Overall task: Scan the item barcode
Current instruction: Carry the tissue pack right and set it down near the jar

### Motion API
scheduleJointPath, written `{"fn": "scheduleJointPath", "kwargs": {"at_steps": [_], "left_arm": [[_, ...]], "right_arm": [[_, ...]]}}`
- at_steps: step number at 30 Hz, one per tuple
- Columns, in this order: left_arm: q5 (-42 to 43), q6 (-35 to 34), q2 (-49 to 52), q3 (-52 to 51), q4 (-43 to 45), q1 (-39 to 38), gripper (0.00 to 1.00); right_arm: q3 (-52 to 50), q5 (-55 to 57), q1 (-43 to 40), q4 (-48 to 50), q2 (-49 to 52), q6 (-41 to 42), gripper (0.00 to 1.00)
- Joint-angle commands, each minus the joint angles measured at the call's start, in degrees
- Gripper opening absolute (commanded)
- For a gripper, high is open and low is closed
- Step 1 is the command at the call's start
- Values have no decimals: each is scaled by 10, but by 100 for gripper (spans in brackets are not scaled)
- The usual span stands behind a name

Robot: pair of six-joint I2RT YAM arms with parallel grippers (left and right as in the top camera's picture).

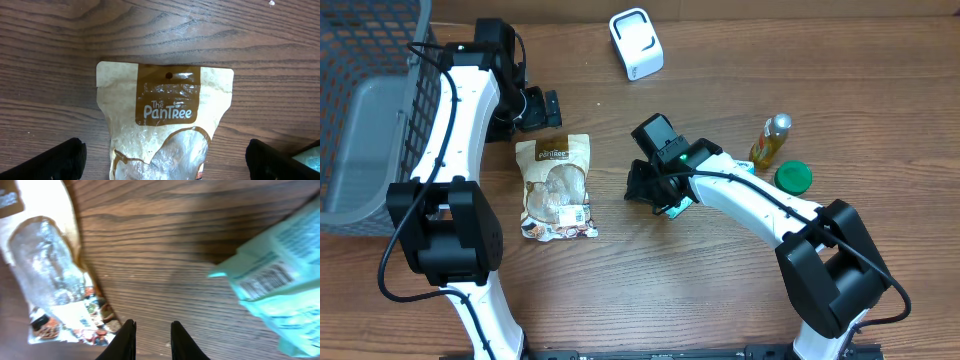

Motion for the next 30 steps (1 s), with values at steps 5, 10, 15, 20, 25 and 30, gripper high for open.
{"fn": "scheduleJointPath", "kwargs": {"at_steps": [5,10,15,20,25,30], "left_arm": [[4,1,-15,10,0,2,99],[4,1,-15,10,0,2,100],[4,1,-15,10,0,2,100],[4,1,-15,10,0,2,100],[4,1,-15,10,1,2,100],[4,1,-15,10,0,2,100]], "right_arm": [[11,-10,12,10,0,2,6],[11,55,14,37,24,2,4],[11,130,14,82,53,2,4],[11,144,13,87,71,2,4],[11,169,12,47,72,2,4],[11,212,12,-10,72,-7,4]]}}
